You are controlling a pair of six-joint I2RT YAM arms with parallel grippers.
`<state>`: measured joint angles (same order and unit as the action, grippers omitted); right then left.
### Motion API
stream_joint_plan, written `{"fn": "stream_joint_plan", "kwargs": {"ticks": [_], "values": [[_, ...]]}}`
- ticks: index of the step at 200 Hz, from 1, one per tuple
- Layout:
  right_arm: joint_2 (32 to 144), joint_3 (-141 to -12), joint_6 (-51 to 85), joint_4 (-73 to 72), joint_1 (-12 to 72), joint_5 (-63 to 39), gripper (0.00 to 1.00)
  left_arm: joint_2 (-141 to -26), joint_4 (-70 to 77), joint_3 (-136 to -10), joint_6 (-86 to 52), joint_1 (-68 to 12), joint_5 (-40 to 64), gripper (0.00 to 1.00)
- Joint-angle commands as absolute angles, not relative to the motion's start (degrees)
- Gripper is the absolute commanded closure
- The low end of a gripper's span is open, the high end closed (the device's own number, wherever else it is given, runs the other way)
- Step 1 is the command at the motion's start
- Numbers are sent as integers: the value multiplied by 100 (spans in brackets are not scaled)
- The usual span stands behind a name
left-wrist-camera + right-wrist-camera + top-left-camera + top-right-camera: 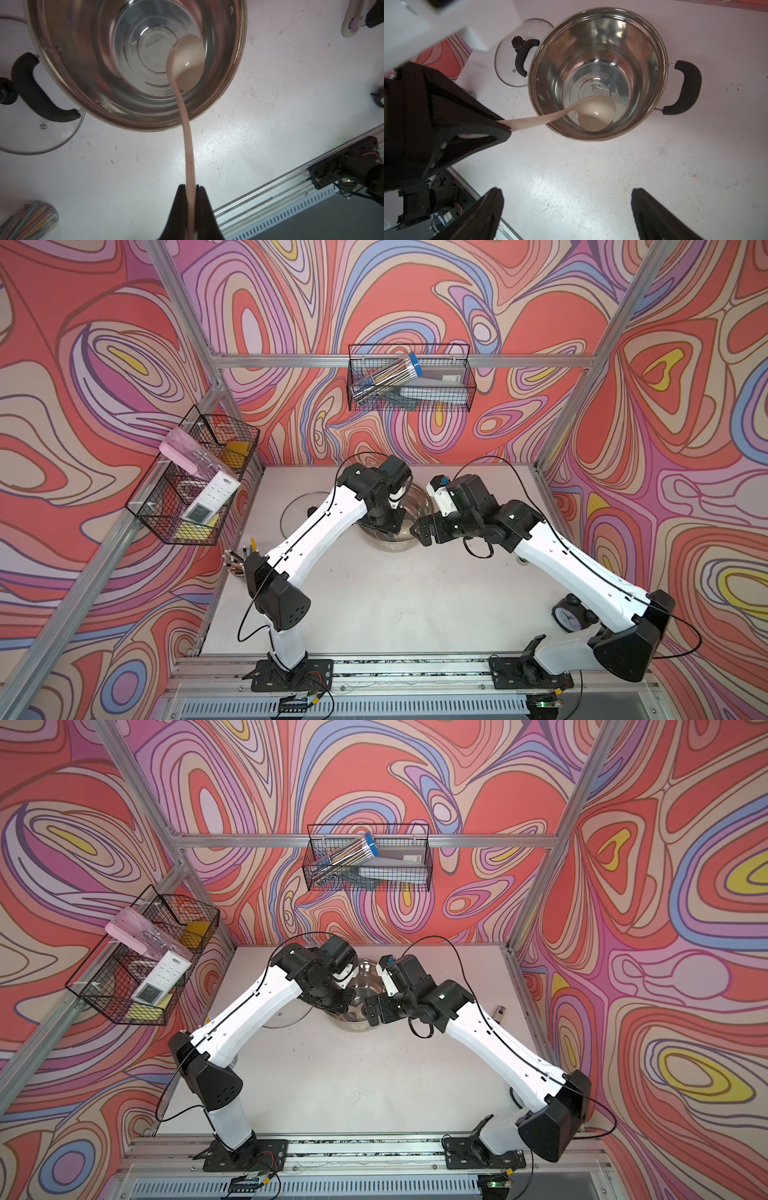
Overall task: Stir the soup with a spoon
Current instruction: Stir the soup in the pan with a stick.
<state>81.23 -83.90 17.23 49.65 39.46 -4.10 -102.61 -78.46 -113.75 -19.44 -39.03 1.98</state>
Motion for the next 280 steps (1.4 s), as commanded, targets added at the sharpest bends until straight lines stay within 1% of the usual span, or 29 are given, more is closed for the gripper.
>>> {"fn": "stream_joint_plan", "kwargs": {"ticks": [1,24,54,93,115,134,165,207,246,280], "values": [[8174,-8363,1729,4843,3982,-508,2,-10102,-8433,-11461,-2130,-3896,-575,100],[8153,-8334,1731,4833,3981,-521,2,-10363,-8735,-11873,-2066,-3852,-1129,100],[8043,-8323,1723,4911,3983,-442,2,-10916,-8907,-12577,-1939,-3772,-1544,100],[7765,-8195,1734,5083,3982,-240,2,-11548,-8739,-13402,-1850,-3701,-1799,100],[7594,-8092,1769,5171,3981,-141,2,-11716,-8424,-13602,-1835,-3694,-1694,100],[7498,-8044,1779,5237,3984,-71,2,-11716,-8048,-13542,-1842,-3700,-1331,100],[7444,-8064,1780,5308,3982,-14,2,-11673,-7619,-13446,-1851,-3733,-294,100],[7479,-8213,1793,5331,3981,-40,2,-11228,-7093,-12754,-1864,-3843,575,100],[7523,-8297,1782,5291,3982,-84,2,-10685,-7229,-11999,-1993,-3850,668,100],[7537,-8289,1792,5222,3981,-149,2,-10055,-7614,-11263,-2188,-3850,207,100]]}}
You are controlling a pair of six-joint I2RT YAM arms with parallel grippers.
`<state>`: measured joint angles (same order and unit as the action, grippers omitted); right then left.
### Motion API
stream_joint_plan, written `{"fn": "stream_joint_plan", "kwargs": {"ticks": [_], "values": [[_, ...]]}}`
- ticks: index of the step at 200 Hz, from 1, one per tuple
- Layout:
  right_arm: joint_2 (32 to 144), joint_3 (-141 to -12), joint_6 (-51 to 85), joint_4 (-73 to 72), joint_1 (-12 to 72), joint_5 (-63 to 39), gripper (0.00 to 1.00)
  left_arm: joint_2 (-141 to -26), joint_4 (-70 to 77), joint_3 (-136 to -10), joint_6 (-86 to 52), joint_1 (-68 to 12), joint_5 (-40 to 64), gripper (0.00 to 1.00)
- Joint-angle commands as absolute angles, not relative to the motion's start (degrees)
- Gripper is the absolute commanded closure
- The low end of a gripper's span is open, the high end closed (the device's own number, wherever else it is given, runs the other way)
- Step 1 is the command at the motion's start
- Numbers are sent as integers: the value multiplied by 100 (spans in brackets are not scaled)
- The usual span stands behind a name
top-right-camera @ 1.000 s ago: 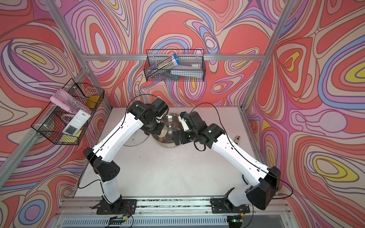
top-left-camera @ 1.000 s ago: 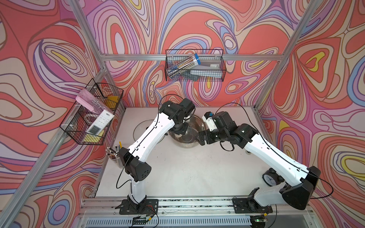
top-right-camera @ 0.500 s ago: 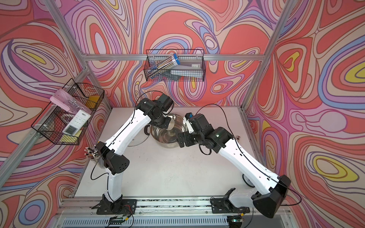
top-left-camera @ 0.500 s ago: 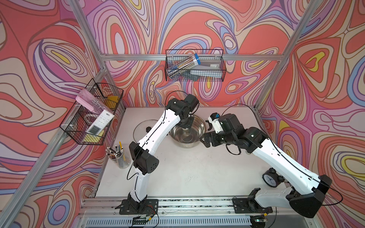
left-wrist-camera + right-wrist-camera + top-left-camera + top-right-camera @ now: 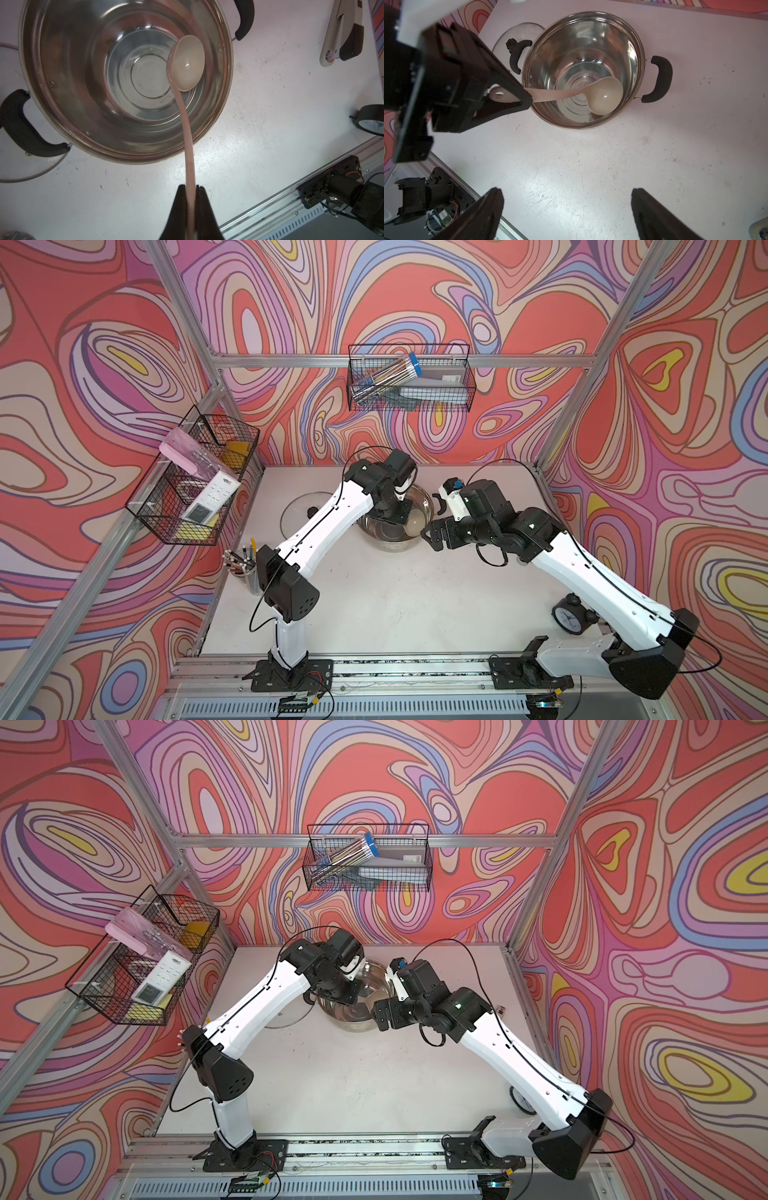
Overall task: Stir the soup with a spoon
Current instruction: Stir the soup in the pan with a stick, then place the spoon at the center of the board.
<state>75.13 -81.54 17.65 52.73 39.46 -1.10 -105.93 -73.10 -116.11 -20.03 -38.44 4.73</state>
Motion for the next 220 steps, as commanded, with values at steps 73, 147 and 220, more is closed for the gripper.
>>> {"fn": "stream_joint_plan", "kwargs": {"ticks": [73,147,220], "values": [[7552,-8202,1872,5057,3983,-310,2,-9440,-8153,-10866,-2380,-3850,-889,100],[7127,-8169,1965,5217,3984,104,2,-9061,-7456,-11629,-2418,-3850,-183,100],[6417,-8164,2235,5202,3983,872,2,-7374,-3753,-8469,-4615,-3930,3214,100]]}}
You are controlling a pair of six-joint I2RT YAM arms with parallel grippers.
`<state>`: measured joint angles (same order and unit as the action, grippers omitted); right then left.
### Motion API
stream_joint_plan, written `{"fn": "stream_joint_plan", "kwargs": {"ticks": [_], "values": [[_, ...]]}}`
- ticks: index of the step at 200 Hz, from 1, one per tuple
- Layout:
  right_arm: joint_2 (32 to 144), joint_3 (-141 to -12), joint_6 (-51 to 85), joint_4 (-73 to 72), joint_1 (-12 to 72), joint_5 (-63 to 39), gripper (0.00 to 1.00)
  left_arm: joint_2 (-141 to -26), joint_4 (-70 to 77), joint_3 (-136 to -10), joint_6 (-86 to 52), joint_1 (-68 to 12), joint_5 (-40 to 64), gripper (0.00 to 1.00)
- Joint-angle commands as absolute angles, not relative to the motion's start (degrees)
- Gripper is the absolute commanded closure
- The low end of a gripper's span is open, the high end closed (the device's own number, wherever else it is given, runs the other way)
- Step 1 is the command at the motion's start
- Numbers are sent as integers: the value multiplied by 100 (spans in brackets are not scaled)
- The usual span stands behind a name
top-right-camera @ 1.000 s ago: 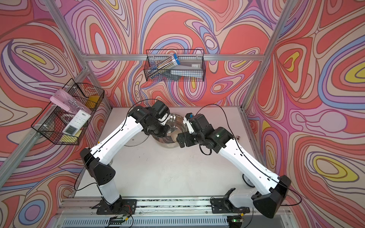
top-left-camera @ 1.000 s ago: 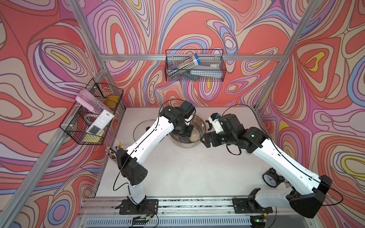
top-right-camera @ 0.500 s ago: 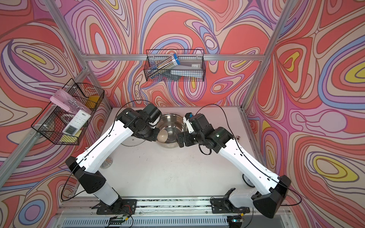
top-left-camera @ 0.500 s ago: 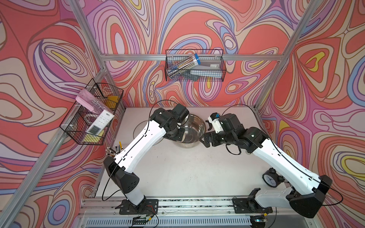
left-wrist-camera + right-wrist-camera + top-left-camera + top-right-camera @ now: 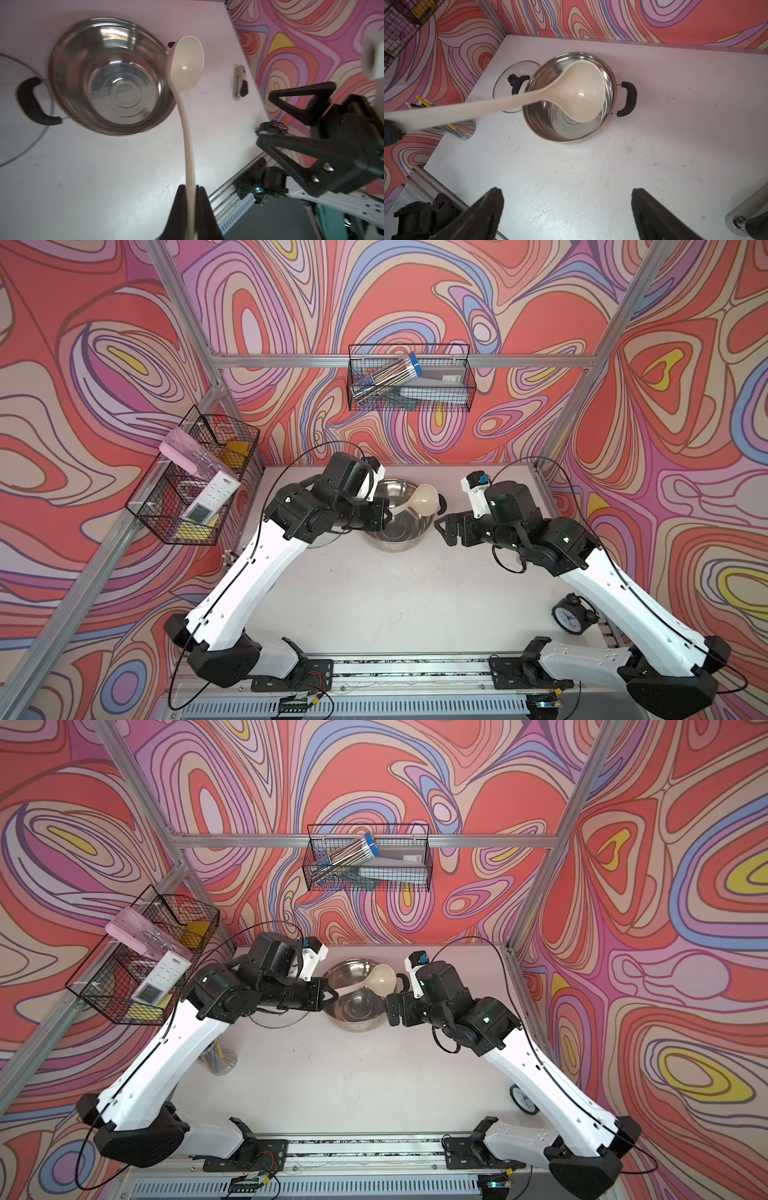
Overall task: Stir the soup with a spoon
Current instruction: Place the spoon at the center of the board.
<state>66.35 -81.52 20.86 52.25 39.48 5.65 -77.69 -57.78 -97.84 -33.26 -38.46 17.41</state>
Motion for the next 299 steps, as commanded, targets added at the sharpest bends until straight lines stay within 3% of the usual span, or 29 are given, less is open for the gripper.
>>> {"fn": "stream_joint_plan", "kwargs": {"ticks": [1,30,62,171,197,221,231,237,244,277,299], "values": [[6416,-8165,2238,5203,3987,871,2,-7348,-3661,-8396,-4667,-3938,3242,100],[6323,-8101,2338,5282,3988,721,2,-6888,-2075,-6859,-5657,-4311,3311,100],[6216,-7974,2446,5291,3984,635,2,-7174,-1208,-6129,-6112,-4721,3367,100],[5985,-7778,2528,5401,3986,628,2,-7670,-286,-4681,-6516,-4411,3767,100],[6025,-7744,2507,5359,3986,633,2,-7356,-884,-4562,-6391,-4172,3665,68],[6069,-7684,2481,5287,3986,648,2,-6849,-2391,-4506,-6141,-3816,3265,37],[6091,-7636,2461,5236,3984,659,2,-6618,-3046,-4534,-5961,-3621,3085,29],[6100,-7603,2445,5205,3988,652,2,-6468,-3420,-4564,-5858,-3522,2930,14],[6123,-7559,2433,5157,3985,659,2,-6312,-3803,-4620,-5753,-3385,2738,5],[6304,-7408,2411,4896,3989,819,2,-5874,-5118,-5121,-5046,-2950,2107,1],[6356,-7339,2562,4658,3983,1610,2,-5839,-5413,-5734,-4380,-2936,1408,1]]}}
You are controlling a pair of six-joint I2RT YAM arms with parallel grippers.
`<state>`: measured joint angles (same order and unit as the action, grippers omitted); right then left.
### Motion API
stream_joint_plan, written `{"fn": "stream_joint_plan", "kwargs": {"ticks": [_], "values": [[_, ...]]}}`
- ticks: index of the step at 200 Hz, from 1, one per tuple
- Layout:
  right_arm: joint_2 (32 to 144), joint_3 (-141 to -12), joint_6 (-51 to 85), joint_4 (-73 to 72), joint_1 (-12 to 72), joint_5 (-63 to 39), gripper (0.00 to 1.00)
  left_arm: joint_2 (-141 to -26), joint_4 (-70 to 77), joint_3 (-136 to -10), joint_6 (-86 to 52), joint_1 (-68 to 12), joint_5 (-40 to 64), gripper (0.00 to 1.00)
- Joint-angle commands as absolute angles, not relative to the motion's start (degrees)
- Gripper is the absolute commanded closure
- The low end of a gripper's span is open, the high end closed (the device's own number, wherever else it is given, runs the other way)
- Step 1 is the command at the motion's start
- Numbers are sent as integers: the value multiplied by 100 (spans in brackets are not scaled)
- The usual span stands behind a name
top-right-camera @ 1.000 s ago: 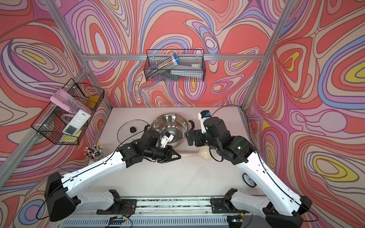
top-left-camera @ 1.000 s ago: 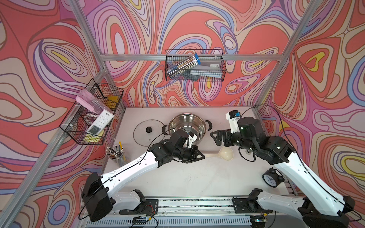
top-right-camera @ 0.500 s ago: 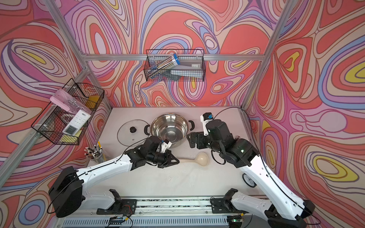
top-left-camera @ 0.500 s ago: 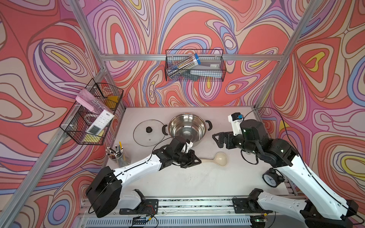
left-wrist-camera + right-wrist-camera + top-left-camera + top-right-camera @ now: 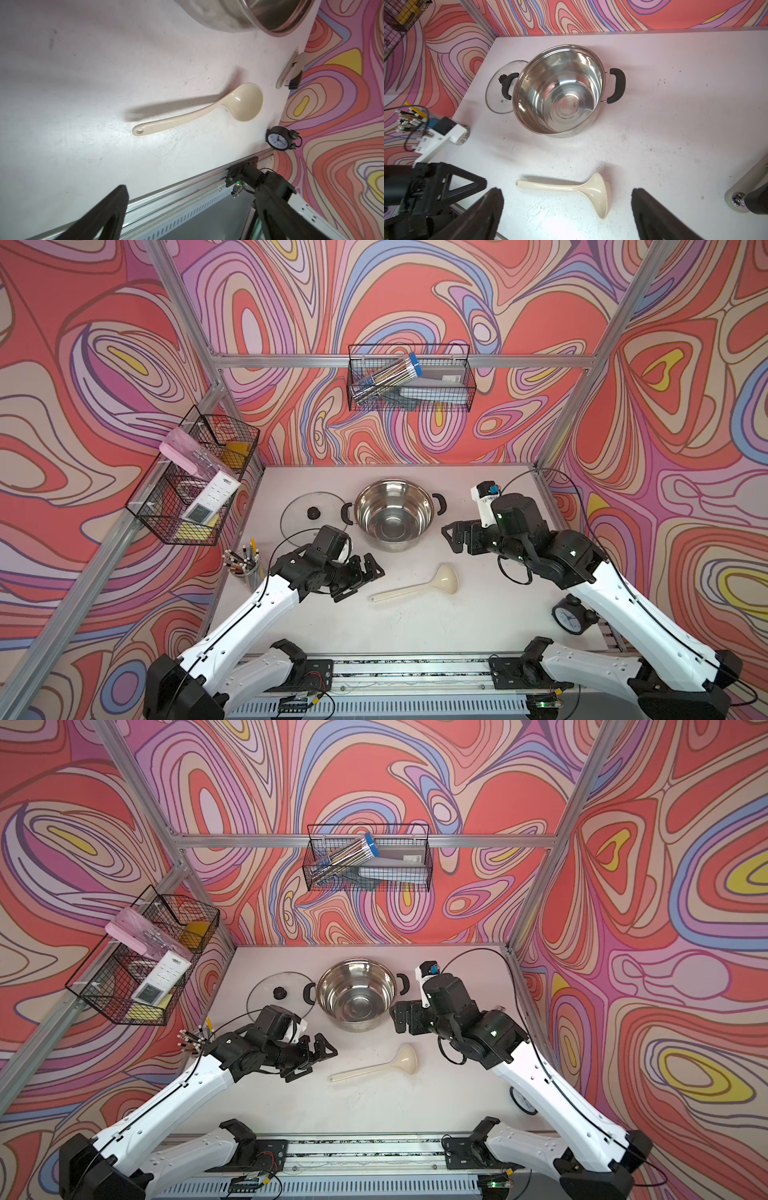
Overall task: Stir the soup with a spoon
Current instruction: Place the spoon at the center of the board, then reset both arms
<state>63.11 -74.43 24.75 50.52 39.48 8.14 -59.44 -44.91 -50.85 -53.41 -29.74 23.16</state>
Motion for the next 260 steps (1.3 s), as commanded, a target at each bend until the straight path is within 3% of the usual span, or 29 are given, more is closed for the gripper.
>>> {"fn": "stream_joint_plan", "kwargs": {"ticks": [1,32,60,75,116,156,191,229,260], "values": [[6351,-7326,2564,4641,3982,1671,2,-5842,-5418,-5767,-4352,-2936,1368,1],[6315,-6953,1604,3524,3986,2482,2,-5678,-4805,-6298,-3283,-2936,-143,1],[6431,-6759,857,2492,3984,3169,3,-5437,-3393,-6377,-1770,-2940,-620,1],[6313,-6296,27,1401,3893,2999,3,-5463,-2758,-6372,-1241,-2938,-989,1],[6356,-5470,159,443,2101,2225,4,-5915,-1571,-5796,-429,-2857,-2325,1],[6728,-3761,286,-1097,915,1835,5,-5824,-245,-3935,-493,-2051,-2382,1],[7889,-2782,-36,-3415,765,1760,4,-6118,1715,-2518,-275,-1346,-2006,1],[9205,-2647,-97,-5138,542,1421,3,-7289,4240,-1754,-302,-588,-1457,1],[9715,-2571,78,-5761,212,857,2,-8139,5002,-1844,-384,50,-542,1]]}}
